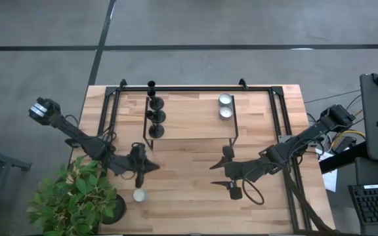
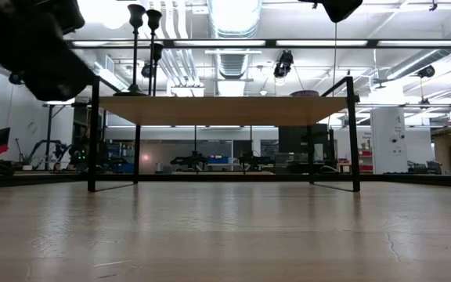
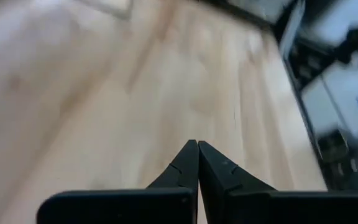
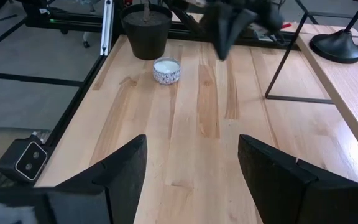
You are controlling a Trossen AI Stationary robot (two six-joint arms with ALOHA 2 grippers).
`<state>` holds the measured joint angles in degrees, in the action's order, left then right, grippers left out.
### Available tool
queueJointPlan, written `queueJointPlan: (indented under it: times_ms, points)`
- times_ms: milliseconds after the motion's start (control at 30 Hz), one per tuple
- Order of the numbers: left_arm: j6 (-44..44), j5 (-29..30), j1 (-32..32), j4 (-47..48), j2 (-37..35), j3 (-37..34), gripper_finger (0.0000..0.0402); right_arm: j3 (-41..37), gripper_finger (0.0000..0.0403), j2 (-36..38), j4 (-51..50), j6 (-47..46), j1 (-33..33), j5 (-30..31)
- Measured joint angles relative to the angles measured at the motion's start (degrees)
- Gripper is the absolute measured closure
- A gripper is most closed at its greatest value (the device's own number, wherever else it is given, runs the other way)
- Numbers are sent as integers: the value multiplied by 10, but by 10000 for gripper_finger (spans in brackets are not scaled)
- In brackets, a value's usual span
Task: Pick & Place candle stick holders
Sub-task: Put the white candle on the shelf
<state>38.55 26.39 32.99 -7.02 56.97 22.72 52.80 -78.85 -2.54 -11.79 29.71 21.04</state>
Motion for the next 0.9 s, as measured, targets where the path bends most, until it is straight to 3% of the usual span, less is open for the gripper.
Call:
queueJointPlan:
  times_ms: [267,700,900]
  points:
    - [164,-85,43,190,3,28,366,0,167,0,0,0,0,0]
    - [300,-259,79,177,21,28,294,0,166,0,2,3,-2,0]
    - [305,-266,82,181,22,25,295,0,170,0,1,2,-1,0]
